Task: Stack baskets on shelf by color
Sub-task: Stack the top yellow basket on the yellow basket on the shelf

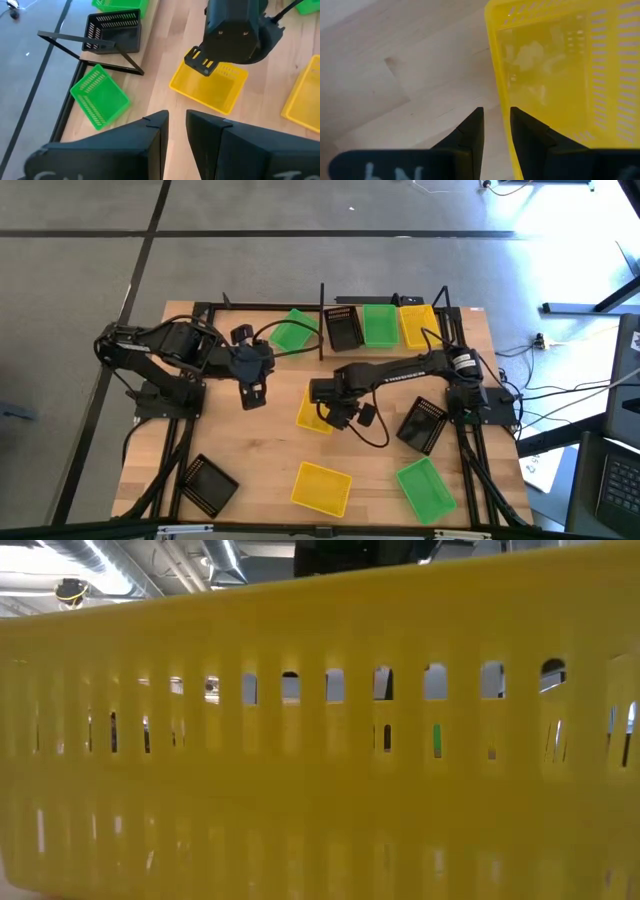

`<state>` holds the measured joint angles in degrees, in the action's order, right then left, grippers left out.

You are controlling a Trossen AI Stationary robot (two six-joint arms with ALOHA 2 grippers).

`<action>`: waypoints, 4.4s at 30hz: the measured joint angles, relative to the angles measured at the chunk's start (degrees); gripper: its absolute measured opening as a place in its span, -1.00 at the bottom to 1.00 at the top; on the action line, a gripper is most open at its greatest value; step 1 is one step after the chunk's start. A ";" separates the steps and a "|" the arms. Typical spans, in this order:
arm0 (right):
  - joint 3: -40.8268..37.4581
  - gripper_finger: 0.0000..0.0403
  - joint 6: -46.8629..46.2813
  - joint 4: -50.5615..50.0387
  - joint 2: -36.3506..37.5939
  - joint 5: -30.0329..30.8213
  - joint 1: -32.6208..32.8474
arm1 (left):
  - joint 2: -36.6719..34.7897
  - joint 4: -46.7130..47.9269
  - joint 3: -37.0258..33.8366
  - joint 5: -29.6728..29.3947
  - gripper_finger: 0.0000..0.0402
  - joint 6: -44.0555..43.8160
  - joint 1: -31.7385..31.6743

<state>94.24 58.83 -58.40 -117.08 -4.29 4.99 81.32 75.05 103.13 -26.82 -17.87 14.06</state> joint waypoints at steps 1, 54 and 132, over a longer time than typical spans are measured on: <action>0.00 -0.54 0.00 0.60 -0.31 0.00 0.00 | 0.00 -0.01 0.00 0.29 -0.71 0.00 0.00; 6.83 -1.00 -109.42 -31.89 27.06 36.49 3.46 | 0.00 -1.48 0.00 -7.07 -0.71 1.95 2.56; -21.09 -0.57 -100.42 -0.35 35.65 25.28 -39.25 | 0.11 -9.14 0.00 -11.20 -0.71 2.80 -2.93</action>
<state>73.14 -41.59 -58.75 -81.43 20.98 -34.26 81.43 65.91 103.13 -38.02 -15.07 11.14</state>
